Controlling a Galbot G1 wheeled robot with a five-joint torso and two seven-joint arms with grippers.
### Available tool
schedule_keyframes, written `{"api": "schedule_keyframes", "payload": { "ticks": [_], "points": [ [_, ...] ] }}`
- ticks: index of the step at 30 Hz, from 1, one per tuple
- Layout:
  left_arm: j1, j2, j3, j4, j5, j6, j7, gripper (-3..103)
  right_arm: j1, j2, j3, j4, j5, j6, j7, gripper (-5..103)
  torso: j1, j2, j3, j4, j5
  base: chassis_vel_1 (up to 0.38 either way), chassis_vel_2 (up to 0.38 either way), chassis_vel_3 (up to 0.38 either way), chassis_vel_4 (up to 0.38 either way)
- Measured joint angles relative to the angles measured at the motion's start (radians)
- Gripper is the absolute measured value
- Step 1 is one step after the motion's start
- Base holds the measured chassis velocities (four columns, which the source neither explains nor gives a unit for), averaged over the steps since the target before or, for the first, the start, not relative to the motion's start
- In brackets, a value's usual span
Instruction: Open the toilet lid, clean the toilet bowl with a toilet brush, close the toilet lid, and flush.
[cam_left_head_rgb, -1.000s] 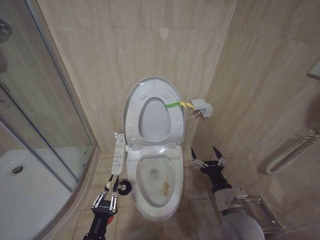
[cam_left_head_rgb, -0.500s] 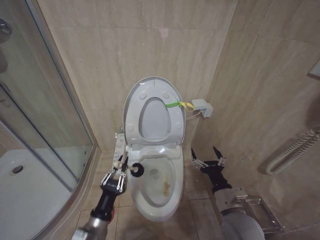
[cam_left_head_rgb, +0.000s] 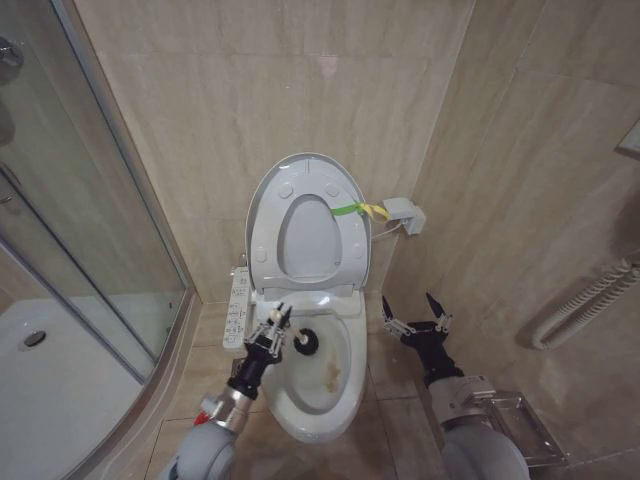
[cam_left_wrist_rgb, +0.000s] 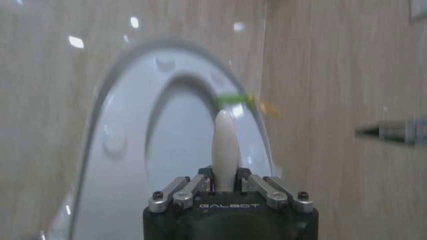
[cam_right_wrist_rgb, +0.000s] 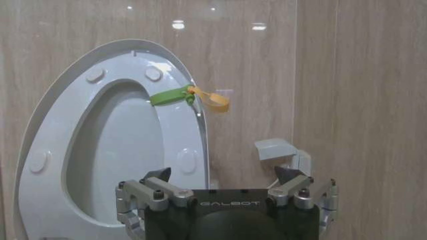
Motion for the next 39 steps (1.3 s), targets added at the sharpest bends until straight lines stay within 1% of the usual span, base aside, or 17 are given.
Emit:
{"api": "schedule_keyframes", "payload": {
  "ticks": [2, 3, 6, 7, 11, 12, 16, 17, 24, 25, 31, 39],
  "points": [
    [-0.039, -0.003, 0.031, 0.065, -0.004, 0.007, -0.001, 20, 0.0, 0.0, 0.0, 0.0, 0.0, 0.0, 0.0, 100, 0.0, 0.0, 0.0, 0.0001, 0.0, 0.0, 0.0, 0.0, 0.0],
    [-0.039, -0.003, 0.031, 0.065, -0.004, 0.007, -0.001, 20, 0.0, 0.0, 0.0, 0.0, 0.0, 0.0, 0.0, 100, 0.0, 0.0, 0.0, 0.0001, 0.0, 0.0, 0.0, 0.0, 0.0],
    [-0.107, -0.016, 0.058, 0.179, 0.0, 0.007, 0.0, 20, 0.0, 0.0, 0.0, 0.0, 0.0, 0.0, 0.0, 100, 0.0, 0.0, 0.0, 0.0002, 0.0, 0.0, 0.0, 0.0, 0.0],
    [-0.107, -0.016, 0.058, 0.179, 0.0, 0.007, 0.0, 20, 0.0, 0.0, 0.0, 0.0, 0.0, 0.0, 0.0, 100, 0.0, 0.0, 0.0, 0.0002, 0.0, 0.0, 0.0, 0.0, 0.0],
    [-0.197, -0.052, 0.085, 0.331, 0.005, -0.019, 0.012, 20, 0.0, 0.0, 0.0, 0.0, 0.0, 0.0, 0.0, 100, 0.0, 0.0, 0.0, 0.0, 0.0001, 0.0, 0.0, 0.0, 0.0],
    [-0.197, -0.052, 0.085, 0.331, 0.005, -0.019, 0.012, 20, 0.0, 0.0, 0.0, 0.0, 0.0, 0.0, 0.0, 100, 0.0, 0.0, 0.0, 0.0, 0.0001, 0.0, 0.0, 0.0, 0.0],
    [-0.252, -0.088, 0.121, 0.436, 0.004, -0.036, 0.027, 20, 0.0, 0.0, 0.0, 0.0, 0.0, 0.0, 0.0, 100, 0.0, 0.0, 0.0, 0.0, 0.0, 0.0, 0.0, 0.0, 0.0],
    [-0.252, -0.088, 0.121, 0.436, 0.004, -0.036, 0.027, 20, 0.0, 0.0, 0.0, 0.0, 0.0, 0.0, 0.0, 100, 0.0, 0.0, 0.0, 0.0, 0.0, 0.0, 0.0, 0.0, 0.0],
    [-0.331, -0.129, 0.177, 0.556, 0.006, -0.065, 0.052, 20, 0.0, 0.0, 0.0, 0.0, 0.0, 0.0, 0.0, 100, 0.0, 0.0, 0.0, 0.0001, 0.0001, 0.0, 0.0, 0.0, 0.0],
    [-0.331, -0.129, 0.177, 0.556, 0.006, -0.065, 0.052, 20, 0.0, 0.0, 0.0, 0.0, 0.0, 0.0, 0.0, 100, 0.0, 0.0, 0.0, 0.0001, 0.0001, 0.0, 0.0, 0.0, 0.0],
    [-0.381, -0.147, 0.217, 0.643, 0.007, -0.077, 0.063, 20, 0.0, 0.0, 0.0, 0.0, 0.0, 0.0, 0.0, 100, 0.0, 0.0, 0.0, 0.0, 0.0001, 0.0, 0.0, 0.0, 0.0],
    [-0.437, -0.169, 0.269, 0.746, 0.008, -0.097, 0.1, 20, 0.0, 0.0, 0.0, 0.0, 0.0, 0.0, 0.0, 100, 0.0, 0.0, 0.0, 0.0001, 0.0001, 0.0, 0.0, 0.0, 0.0]
  ]
}}
